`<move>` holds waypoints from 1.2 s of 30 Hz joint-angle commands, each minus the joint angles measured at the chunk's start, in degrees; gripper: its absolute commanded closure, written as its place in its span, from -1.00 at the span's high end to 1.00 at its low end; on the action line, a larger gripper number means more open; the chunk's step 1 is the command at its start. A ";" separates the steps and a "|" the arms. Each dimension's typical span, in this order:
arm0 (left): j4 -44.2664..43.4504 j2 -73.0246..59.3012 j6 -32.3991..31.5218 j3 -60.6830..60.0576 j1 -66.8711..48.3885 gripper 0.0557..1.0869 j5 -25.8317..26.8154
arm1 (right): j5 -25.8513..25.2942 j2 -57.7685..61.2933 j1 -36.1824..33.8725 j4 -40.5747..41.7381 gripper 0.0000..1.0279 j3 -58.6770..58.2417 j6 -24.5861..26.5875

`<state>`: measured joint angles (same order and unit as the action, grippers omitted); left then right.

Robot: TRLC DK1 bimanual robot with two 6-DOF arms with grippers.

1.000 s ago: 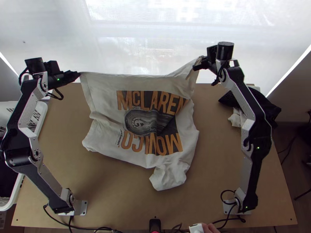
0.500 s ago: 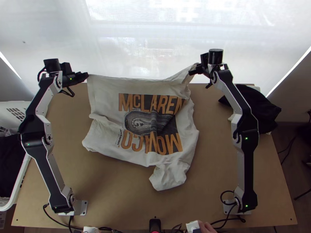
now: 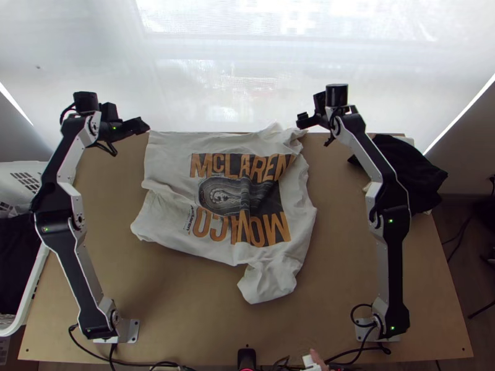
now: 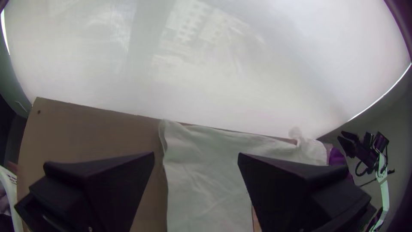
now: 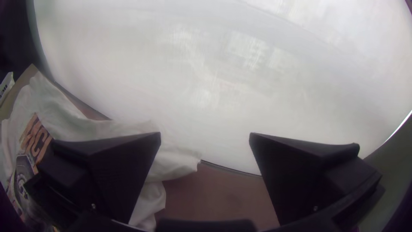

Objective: Fold the t-shirt

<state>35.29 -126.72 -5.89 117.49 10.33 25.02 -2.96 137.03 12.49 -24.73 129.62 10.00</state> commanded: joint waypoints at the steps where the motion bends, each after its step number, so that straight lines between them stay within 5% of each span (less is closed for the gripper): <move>1: 12.96 13.25 11.78 -10.27 1.19 0.89 5.57 | 0.06 -8.36 -0.19 -3.22 0.91 -6.49 -2.88; 12: 21.84 38.74 29.18 -44.72 7.60 0.88 7.50 | 0.06 -31.30 5.44 -3.48 0.91 -27.05 -2.79; 19: 24.30 44.54 35.51 -56.76 10.33 0.88 7.50 | 0.06 -43.78 8.25 -4.36 0.91 -39.97 -0.24; 26: 17.89 44.27 34.63 -64.23 9.89 0.87 7.50 | 0.41 -52.13 10.18 -8.58 0.91 -46.57 0.72; 36: 10.15 40.49 30.32 -66.78 9.71 0.87 7.50 | 1.03 -60.30 21.70 -14.56 0.91 -57.73 1.78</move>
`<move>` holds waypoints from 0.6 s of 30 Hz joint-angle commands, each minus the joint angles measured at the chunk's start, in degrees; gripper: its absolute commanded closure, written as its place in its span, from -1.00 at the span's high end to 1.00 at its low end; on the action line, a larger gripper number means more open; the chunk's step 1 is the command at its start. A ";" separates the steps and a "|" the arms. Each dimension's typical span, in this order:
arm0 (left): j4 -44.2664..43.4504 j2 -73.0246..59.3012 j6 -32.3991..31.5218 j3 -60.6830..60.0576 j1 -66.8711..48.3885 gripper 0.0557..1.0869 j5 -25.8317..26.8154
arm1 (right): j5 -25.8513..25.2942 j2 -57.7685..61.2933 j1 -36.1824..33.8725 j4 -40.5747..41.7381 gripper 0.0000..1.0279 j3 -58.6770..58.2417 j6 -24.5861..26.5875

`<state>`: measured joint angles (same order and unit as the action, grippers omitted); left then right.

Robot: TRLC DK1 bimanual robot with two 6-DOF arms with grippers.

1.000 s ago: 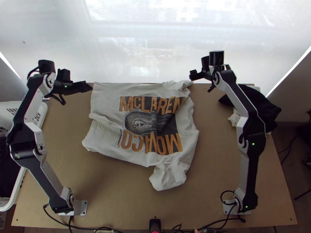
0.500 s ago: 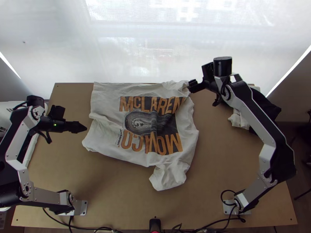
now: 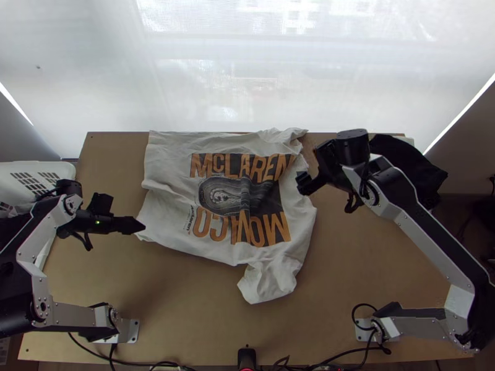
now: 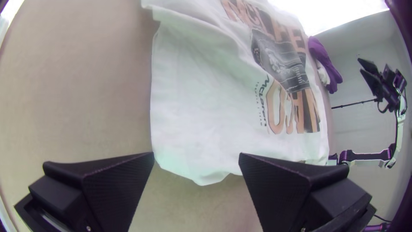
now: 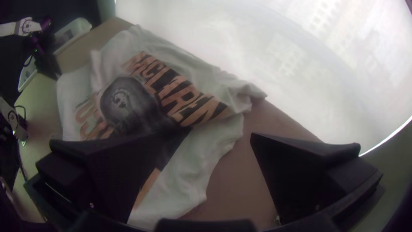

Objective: Fold the t-shirt

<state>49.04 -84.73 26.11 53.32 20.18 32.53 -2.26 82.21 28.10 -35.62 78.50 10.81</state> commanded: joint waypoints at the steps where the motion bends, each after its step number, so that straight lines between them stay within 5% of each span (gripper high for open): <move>1: -3.95 -1.67 -1.85 -2.78 -0.15 0.86 -0.01 | 0.50 -5.84 6.71 -4.29 0.91 -6.96 0.97; 5: -4.83 -2.20 -2.47 -3.40 -0.41 0.67 -0.01 | 1.91 -6.89 7.94 -6.04 0.91 -8.10 0.53; 14: -5.79 -0.96 -5.54 -2.08 -1.64 -0.89 1.39 | 3.23 -8.91 8.73 -7.01 0.91 -11.88 0.09; 18: -1.93 2.64 -6.77 0.03 -2.87 -0.93 1.39 | 4.28 -9.09 9.26 -7.45 0.91 -12.58 -0.17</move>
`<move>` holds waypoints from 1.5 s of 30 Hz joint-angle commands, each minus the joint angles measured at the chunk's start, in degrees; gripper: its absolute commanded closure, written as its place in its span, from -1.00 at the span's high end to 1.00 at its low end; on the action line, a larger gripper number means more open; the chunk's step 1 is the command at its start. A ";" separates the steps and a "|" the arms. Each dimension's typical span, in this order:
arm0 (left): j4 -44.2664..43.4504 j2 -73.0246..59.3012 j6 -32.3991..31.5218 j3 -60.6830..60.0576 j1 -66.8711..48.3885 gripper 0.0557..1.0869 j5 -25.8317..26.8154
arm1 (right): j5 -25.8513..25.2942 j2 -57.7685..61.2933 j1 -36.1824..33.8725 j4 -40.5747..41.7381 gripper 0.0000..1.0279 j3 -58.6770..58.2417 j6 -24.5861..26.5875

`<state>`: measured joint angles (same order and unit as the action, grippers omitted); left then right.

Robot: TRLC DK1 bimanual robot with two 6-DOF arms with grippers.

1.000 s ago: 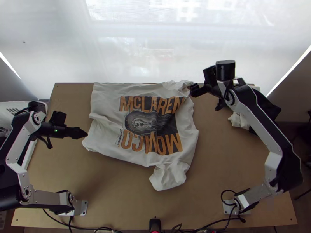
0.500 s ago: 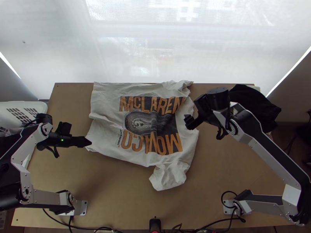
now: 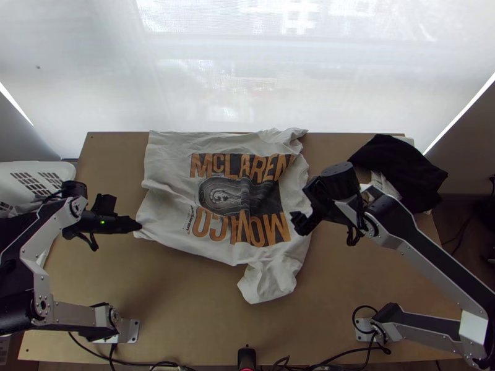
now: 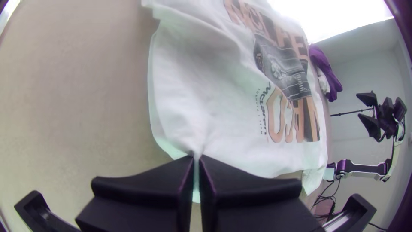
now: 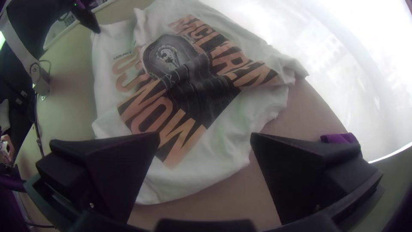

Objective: Fold the t-shirt

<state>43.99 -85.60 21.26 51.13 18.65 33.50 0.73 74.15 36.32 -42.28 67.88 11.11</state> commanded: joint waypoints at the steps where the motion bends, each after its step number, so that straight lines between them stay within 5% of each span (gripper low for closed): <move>1: 4.35 4.48 -2.01 3.01 -1.43 -0.93 0.43 | 1.64 -1.02 1.39 -0.96 0.91 -2.05 -0.48; 18: 7.08 3.86 -4.82 9.51 -2.75 -0.93 0.25 | 4.63 0.12 21.78 -7.46 0.90 -12.59 3.39; 28: 7.17 2.46 -6.31 12.32 -2.66 -0.93 -0.01 | 4.72 -5.59 21.60 -9.05 0.80 -24.63 3.12; 41: 6.90 1.58 -6.49 11.97 -3.10 -0.93 -0.10 | 4.72 4.07 20.46 -2.45 0.80 -20.24 1.89; 45: 6.99 1.76 -6.49 11.80 -2.75 -0.93 -0.10 | 4.72 7.15 20.46 1.24 0.24 -19.54 1.28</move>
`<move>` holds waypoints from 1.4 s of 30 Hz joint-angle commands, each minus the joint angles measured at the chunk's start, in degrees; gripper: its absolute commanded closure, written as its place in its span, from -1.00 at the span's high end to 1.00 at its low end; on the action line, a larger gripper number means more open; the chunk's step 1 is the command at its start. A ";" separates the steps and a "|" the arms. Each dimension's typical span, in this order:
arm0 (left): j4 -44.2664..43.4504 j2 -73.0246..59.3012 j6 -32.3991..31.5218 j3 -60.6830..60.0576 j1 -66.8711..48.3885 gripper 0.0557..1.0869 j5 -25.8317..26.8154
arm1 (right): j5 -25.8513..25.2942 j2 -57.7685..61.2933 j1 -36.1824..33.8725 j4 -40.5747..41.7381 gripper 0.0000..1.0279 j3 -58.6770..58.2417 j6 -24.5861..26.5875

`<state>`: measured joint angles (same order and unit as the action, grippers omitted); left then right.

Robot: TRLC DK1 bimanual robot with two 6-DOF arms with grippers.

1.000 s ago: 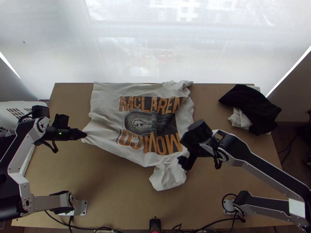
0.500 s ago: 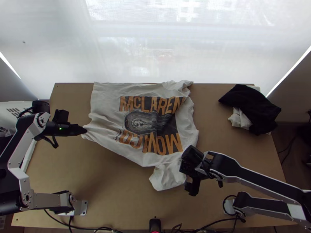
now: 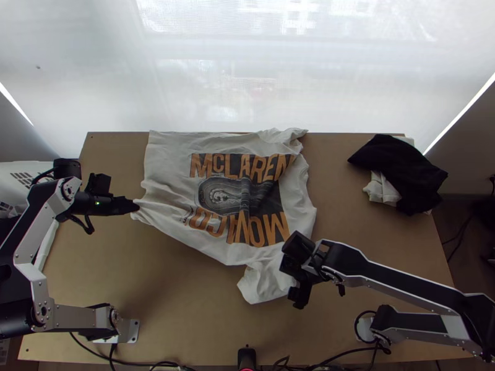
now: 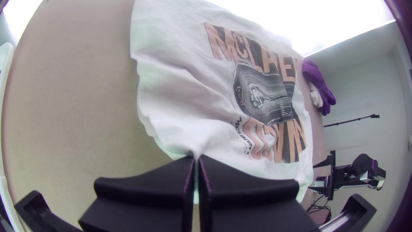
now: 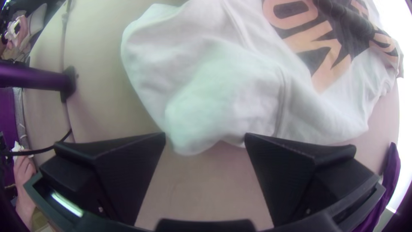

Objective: Fold the t-shirt

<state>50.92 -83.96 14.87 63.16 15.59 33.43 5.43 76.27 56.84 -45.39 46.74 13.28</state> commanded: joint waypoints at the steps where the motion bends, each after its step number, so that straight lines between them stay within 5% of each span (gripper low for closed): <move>1: 0.06 0.12 -0.11 -0.23 0.40 -0.93 -0.12 | -0.07 5.64 -0.06 5.13 0.10 1.69 -1.32; 6: 0.15 0.29 0.07 -0.14 0.66 -0.93 -0.12 | -0.07 6.79 -1.12 6.10 -0.77 2.57 -1.94; 8: 0.32 0.73 0.07 0.04 0.75 -0.93 -0.12 | -0.07 5.82 -2.79 4.87 -0.95 3.18 -1.94; 20: 13.42 4.60 4.55 3.11 3.30 -0.93 -0.21 | -0.07 -4.64 -13.68 -6.29 -0.95 10.65 -0.62; 32: 29.24 6.88 17.56 1.80 8.49 -0.93 -2.05 | 0.02 -13.25 -10.43 -24.84 -0.95 10.65 0.08; 42: 30.73 8.47 21.25 -1.02 8.84 -0.93 -8.29 | 1.69 -17.38 -5.86 -36.79 -0.95 8.19 0.87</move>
<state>79.70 -76.34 33.06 63.44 23.81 29.04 6.09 61.39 48.40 -75.11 56.01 13.61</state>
